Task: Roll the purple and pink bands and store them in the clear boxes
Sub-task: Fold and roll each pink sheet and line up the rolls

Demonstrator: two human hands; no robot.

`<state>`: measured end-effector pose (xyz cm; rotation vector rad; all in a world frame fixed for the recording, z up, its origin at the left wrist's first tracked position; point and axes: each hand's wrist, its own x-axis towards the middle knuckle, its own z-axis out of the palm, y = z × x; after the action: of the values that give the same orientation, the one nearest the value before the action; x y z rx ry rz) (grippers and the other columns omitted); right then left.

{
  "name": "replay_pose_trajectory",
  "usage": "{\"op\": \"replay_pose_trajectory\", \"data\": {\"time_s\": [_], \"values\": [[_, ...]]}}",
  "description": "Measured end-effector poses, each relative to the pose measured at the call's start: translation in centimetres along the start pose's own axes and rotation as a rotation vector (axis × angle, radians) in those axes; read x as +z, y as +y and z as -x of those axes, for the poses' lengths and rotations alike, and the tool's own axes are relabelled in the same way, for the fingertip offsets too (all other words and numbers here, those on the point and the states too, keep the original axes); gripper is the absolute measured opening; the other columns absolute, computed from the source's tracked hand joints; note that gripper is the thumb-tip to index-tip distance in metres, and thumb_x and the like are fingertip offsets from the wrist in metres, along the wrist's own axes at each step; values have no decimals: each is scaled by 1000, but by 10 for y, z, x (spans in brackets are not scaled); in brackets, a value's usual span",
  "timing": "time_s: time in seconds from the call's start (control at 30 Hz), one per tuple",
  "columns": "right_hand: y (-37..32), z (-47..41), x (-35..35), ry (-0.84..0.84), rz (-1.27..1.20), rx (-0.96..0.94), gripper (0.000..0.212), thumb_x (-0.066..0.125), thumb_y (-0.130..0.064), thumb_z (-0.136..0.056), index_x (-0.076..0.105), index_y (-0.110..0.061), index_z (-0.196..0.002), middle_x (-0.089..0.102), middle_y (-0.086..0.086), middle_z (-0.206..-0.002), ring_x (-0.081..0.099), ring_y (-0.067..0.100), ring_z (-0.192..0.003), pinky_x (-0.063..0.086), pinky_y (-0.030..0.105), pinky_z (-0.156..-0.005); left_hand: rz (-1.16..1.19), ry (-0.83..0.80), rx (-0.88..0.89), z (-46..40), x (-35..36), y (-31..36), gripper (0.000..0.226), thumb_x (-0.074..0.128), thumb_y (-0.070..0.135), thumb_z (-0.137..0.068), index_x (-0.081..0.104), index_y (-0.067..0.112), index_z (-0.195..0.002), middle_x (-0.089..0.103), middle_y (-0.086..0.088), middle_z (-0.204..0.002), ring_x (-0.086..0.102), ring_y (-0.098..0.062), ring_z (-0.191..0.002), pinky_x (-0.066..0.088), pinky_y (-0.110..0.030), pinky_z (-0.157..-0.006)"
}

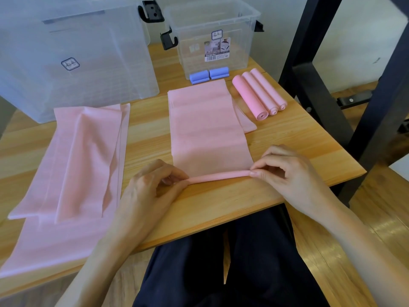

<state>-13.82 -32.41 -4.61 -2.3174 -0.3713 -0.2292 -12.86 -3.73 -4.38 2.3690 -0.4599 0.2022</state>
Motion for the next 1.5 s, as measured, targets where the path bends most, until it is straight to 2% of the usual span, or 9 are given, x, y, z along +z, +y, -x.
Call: {"op": "replay_pose_trajectory", "data": {"time_s": [0.23, 0.4, 0.67, 0.8, 0.9, 1.07, 1.2, 1.3, 1.5], "values": [[1, -1, 4, 73, -15, 58, 8, 73, -29, -82, 70, -21, -82, 58, -14, -82, 54, 10, -81, 43, 17, -71, 12, 24, -2, -2, 3, 0, 15, 66, 22, -88, 68, 35, -94, 60, 18, -91, 60, -6, -90, 50, -22, -75], [4, -1, 4, 77, -21, 35, 22, 68, -39, -81, 75, -19, -87, 59, -11, -85, 55, 11, -82, 45, 23, -72, -2, 22, 19, -2, 3, 2, 6, 62, 34, -90, 67, 37, -90, 59, 20, -93, 60, -6, -91, 53, -29, -73], [1, -2, -5, -58, 8, 84, 19, 65, -40, -84, 74, -23, -90, 57, -13, -83, 52, 5, -85, 38, 11, -73, -5, -44, -14, -1, -2, 7, 12, 68, 28, -87, 68, 39, -91, 63, 18, -88, 60, -3, -90, 44, -10, -74], [-1, -1, 0, 46, 22, 71, 6, 73, -27, -84, 71, -22, -85, 56, -14, -86, 52, 0, -84, 39, 8, -74, -23, 14, -20, -1, 3, 6, 11, 67, 28, -87, 66, 36, -93, 60, 19, -92, 59, -1, -90, 46, -14, -73], [1, 1, 4, 68, 2, 51, 13, 69, -33, -83, 73, -20, -86, 58, -11, -88, 54, 9, -84, 44, 19, -74, -24, 23, -1, -1, 6, 7, 10, 67, 23, -88, 68, 33, -88, 60, 19, -91, 59, 0, -88, 48, -18, -73], [1, 0, 5, 74, 10, 31, 14, 71, -31, -83, 75, -20, -90, 58, -9, -88, 53, 11, -84, 46, 26, -75, -64, 8, 8, -1, 4, 7, 6, 67, 39, -85, 69, 36, -90, 58, 22, -94, 58, 3, -90, 49, -21, -69], [2, -4, 1, 12, 46, 54, 23, 60, -36, -88, 74, -18, -92, 56, -13, -87, 52, 7, -86, 41, 17, -74, -50, -4, -6, -2, 4, 9, 13, 60, 43, -86, 71, 36, -87, 56, 22, -90, 56, 2, -87, 44, -15, -67], [1, -2, 1, 24, 59, 69, 13, 66, -32, -88, 72, -21, -90, 56, -14, -87, 52, 4, -87, 39, 11, -74, -53, -5, -22, -1, 3, 10, 12, 61, 42, -87, 71, 36, -89, 56, 21, -87, 57, 1, -86, 43, -11, -67], [0, 2, 6, 71, 19, 37, 22, 69, -39, -80, 74, -21, -93, 55, -13, -88, 52, 8, -85, 42, 17, -74, -61, 12, -20, 1, 4, 10, 6, 68, 35, -87, 69, 36, -92, 57, 20, -94, 57, 0, -89, 43, -13, -69]]}}
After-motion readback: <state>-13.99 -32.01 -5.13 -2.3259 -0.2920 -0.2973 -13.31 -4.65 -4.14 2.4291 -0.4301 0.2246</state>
